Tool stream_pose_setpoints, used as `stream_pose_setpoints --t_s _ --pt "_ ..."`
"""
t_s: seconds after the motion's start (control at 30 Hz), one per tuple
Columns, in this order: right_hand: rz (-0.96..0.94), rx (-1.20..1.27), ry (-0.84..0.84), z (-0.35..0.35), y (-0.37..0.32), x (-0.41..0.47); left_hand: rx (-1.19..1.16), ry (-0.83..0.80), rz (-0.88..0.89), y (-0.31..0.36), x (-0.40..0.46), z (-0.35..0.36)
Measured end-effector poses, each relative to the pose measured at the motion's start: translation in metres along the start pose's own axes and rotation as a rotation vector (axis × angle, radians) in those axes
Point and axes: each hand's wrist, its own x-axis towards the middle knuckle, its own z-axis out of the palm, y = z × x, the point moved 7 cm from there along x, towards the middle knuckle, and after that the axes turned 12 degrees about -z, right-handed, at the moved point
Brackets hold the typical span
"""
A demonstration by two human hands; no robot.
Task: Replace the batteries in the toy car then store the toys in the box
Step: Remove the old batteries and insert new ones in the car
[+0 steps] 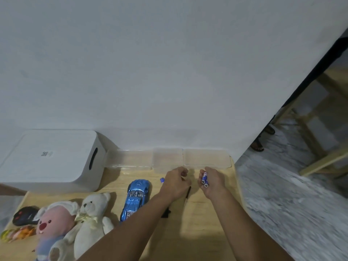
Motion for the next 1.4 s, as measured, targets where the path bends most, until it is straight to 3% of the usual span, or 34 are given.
stream_pose_setpoints --t_s 0.27,0.43,0.57,0.9,1.1,1.27,1.4 --pt "0.019 0.066 -0.041 -0.002 -0.006 0.007 0.08 -0.175 -0.005 0.012 0.0 0.021" --pt "-0.053 0.092 -0.031 -0.001 -0.02 0.009 0.012 -0.166 0.038 0.027 0.0 0.018" --pt "-0.074 0.257 -0.047 0.003 -0.031 0.012 -0.04 -0.15 0.058 0.035 0.003 0.011" --pt "-0.1 0.4 -0.044 0.008 -0.05 0.007 0.039 -0.116 0.079 0.038 0.013 0.007" --pt "-0.21 0.106 0.109 -0.013 -0.046 0.026 0.138 -0.111 0.058 0.035 0.016 0.009" --pt "-0.457 -0.511 0.298 -0.041 -0.06 0.027 0.341 -0.213 0.019 0.024 0.021 0.018" --pt "-0.715 -0.814 0.253 -0.041 -0.07 0.024 0.439 -0.282 -0.028 0.015 0.026 0.028"
